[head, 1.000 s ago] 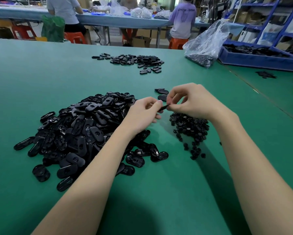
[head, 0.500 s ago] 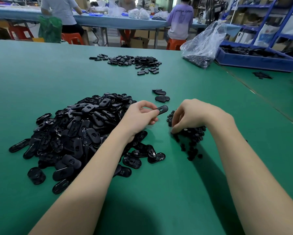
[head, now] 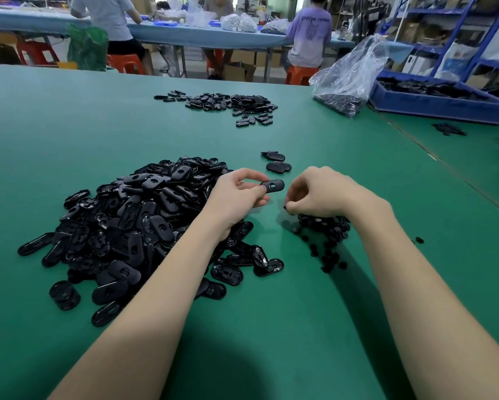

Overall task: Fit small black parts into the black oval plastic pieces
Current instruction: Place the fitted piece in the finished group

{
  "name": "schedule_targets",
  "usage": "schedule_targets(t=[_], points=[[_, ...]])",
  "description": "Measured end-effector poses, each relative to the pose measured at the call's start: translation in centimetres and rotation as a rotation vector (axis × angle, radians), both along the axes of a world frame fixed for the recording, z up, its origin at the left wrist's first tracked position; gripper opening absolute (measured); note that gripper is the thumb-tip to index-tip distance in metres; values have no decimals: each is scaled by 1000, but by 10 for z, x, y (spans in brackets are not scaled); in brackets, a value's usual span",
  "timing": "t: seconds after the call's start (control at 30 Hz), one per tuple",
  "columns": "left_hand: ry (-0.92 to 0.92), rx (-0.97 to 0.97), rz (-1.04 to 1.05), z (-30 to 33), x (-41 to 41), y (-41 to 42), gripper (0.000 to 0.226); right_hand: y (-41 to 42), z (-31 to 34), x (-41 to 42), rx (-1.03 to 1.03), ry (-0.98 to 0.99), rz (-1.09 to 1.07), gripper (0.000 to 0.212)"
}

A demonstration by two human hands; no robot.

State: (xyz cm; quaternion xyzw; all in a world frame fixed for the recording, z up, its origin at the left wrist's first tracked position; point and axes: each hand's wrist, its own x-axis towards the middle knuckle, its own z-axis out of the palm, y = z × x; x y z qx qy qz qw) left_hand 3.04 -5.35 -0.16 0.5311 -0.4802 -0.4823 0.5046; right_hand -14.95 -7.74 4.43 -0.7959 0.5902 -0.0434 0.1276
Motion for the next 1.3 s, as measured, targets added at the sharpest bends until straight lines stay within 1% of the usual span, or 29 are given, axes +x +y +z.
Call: schedule_targets(t=[0.07, 0.17, 0.23, 0.3, 0.53, 0.7, 0.77, 0.9, 1.03, 1.13, 1.23, 1.3], points=[[1, -7, 20, 1, 1, 0, 18, 1, 3, -2, -3, -152, 3, 6], [19, -15, 28, 3, 1, 0, 19, 3, 8, -3, -76, -363, -17, 6], [36, -11, 21, 3, 2, 0, 21, 4, 9, -2, -99, -459, -23, 8], [50, -7, 10, 4, 2, 1, 21, 5, 8, 0, -99, -507, -34, 10], [89, -17, -32, 5, 0, 1, 20, 3, 3, 4, -67, -597, -84, 12], [94, -20, -43, 6, -1, 3, 20, 1, 1, 4, -21, -631, -87, 6], [92, -20, -47, 7, 0, 4, 20, 0, 0, 3, -22, -624, -88, 5], [57, -19, -63, 8, 1, 6, 20, -1, 0, 4, -29, -568, -80, 12], [45, -9, -62, 8, 3, 5, 19, -2, 0, 5, -35, -517, -138, 20], [59, 7, -74, 8, 3, 5, 18, -2, 0, 1, 34, -571, -162, 23], [115, 33, -105, 11, 4, 7, 18, 0, 1, -4, 164, -670, -166, 25], [158, 51, -128, 12, 4, 7, 18, 0, -1, -7, 246, -721, -177, 21]])
